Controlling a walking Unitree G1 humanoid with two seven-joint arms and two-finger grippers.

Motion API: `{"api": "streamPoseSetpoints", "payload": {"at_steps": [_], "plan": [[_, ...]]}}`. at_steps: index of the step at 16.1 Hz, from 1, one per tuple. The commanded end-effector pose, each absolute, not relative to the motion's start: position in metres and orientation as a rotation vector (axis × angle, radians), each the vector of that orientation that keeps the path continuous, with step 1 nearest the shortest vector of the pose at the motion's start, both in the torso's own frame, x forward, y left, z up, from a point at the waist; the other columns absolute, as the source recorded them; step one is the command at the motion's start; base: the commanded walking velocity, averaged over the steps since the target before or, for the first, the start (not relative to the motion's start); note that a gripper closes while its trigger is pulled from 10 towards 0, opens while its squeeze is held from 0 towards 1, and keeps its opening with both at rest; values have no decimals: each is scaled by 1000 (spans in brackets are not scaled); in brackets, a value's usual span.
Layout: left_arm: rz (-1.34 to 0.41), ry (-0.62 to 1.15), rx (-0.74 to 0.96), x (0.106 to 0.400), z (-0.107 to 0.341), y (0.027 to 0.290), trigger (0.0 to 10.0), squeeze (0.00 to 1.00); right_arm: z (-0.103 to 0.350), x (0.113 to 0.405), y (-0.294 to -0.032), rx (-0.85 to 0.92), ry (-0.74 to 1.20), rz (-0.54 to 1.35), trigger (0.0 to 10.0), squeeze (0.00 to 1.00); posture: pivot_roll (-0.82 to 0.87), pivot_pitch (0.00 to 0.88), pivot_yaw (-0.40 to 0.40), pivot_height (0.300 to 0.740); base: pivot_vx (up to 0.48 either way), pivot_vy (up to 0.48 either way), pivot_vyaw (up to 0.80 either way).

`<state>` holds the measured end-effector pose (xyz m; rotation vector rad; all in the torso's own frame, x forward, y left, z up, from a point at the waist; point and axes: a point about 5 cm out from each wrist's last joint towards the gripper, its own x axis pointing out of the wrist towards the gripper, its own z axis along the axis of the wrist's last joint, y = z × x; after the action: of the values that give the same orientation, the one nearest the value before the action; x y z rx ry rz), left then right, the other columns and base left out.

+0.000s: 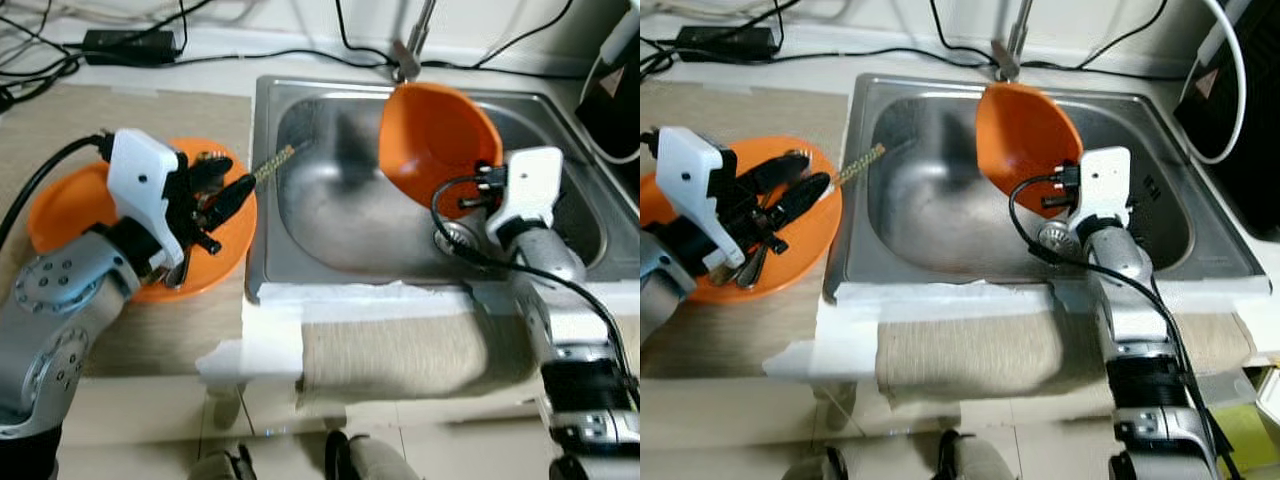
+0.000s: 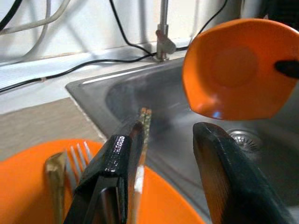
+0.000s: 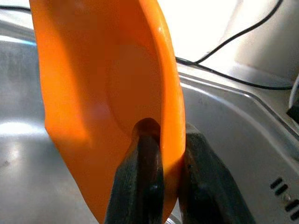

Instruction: Kitchen organization

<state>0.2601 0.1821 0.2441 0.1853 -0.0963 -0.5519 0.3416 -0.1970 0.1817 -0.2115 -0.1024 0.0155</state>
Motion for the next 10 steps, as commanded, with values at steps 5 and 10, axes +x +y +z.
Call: {"api": "streamPoseSetpoints", "payload": {"at_steps": [5, 10], "plan": [[-654, -85, 224, 253, 245, 170, 10000, 0, 183, 360, -193, -371, -106, 71, 0, 0, -137, 169, -113, 740, 0, 0, 0], [-739, -52, 265, 249, 246, 162, 10000, 0, 177, 375, -175, -367, -37, 232, 0, 0, -130, 164, -112, 740, 0, 0, 0]]}}
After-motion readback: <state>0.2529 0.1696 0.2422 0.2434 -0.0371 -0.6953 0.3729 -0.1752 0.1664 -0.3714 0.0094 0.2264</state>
